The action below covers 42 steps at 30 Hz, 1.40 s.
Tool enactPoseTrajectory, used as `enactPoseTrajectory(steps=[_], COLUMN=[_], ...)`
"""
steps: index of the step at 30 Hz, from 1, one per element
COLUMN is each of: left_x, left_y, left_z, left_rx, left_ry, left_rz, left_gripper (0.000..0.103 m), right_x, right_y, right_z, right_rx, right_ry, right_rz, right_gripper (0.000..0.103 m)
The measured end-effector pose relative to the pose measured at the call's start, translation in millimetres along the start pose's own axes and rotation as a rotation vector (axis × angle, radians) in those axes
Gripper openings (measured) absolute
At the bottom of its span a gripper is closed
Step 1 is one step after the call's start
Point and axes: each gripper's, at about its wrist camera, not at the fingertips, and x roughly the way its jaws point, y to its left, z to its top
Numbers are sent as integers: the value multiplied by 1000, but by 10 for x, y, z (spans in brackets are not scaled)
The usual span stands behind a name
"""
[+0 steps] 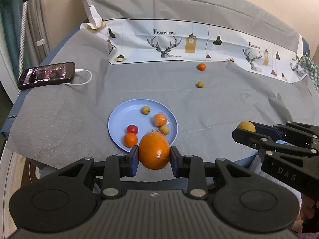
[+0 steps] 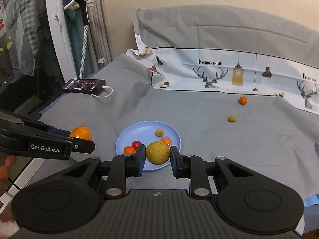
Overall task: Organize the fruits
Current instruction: 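Carry the mandarin and yellow fruit toward the blue plate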
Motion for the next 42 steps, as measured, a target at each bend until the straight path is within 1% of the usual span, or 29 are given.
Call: enactPoseTrajectory(steps=[10, 19, 35, 42], left_x=[-45, -1, 146, 292], left_y=[27, 48, 167, 205], left_z=[-7, 27, 206, 309], left_rx=[-20, -21, -39, -42], left_ry=[-10, -9, -9, 3], left_rz=[9, 16, 37, 40], left_gripper=[36, 36, 36, 36], right_x=[7, 37, 198, 384], right_y=[33, 15, -3, -33], right_z=[-4, -7, 38, 107], right_rx=[-9, -2, 1, 22], right_ry=[2, 12, 22, 43], right_rz=[-3, -4, -9, 4], right_gripper=[28, 28, 27, 27])
